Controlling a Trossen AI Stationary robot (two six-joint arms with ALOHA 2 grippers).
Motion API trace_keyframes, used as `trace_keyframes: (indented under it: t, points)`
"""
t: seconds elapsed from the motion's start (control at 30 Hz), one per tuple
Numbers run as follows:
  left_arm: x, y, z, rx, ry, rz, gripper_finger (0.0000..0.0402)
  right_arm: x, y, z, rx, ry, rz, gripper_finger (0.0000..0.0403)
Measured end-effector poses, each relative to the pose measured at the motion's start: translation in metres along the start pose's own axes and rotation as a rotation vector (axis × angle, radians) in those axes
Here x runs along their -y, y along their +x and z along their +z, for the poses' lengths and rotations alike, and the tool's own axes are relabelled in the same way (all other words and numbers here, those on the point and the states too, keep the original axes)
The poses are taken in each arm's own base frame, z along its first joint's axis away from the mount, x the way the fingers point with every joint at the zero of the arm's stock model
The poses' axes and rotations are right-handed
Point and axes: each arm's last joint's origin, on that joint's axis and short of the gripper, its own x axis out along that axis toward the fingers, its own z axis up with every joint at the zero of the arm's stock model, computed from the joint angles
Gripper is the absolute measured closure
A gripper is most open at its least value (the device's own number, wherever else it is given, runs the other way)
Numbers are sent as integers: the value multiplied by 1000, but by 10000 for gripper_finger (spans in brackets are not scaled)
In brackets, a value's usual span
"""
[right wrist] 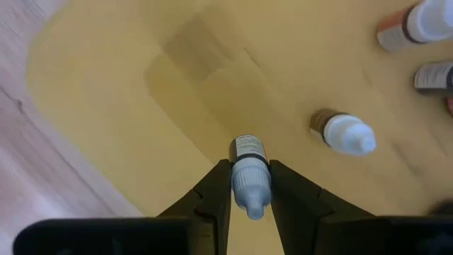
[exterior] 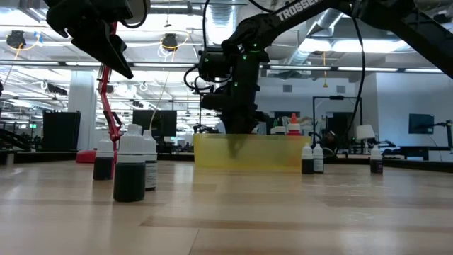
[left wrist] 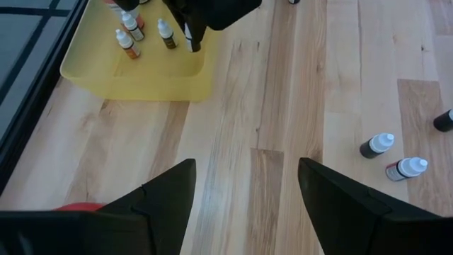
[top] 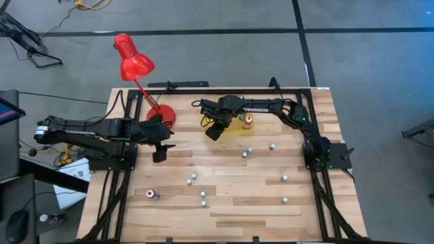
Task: Pick & Place food coloring
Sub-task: Put the small black food coloring bottle into the yellow bin
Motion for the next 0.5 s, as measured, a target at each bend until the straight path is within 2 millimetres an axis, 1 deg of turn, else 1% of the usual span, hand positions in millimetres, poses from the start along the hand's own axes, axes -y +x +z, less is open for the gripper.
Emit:
trace_keyframes:
  t: [0.13,0.27,0.4,0.5]
  points:
    - [0,0,0,-5,1,0,159,-1,0,0,6,-13,3,322]
    - [0,0,-1,-10,-6,-10,159,-1,0,-1,-1,-98,1,322]
    - [0,0,-2,-25,-8,-20,159,-2,0,-1,-3,-105,1,322]
    - [0,0,-2,-22,-8,-20,159,-1,0,-2,-21,-142,-4,322]
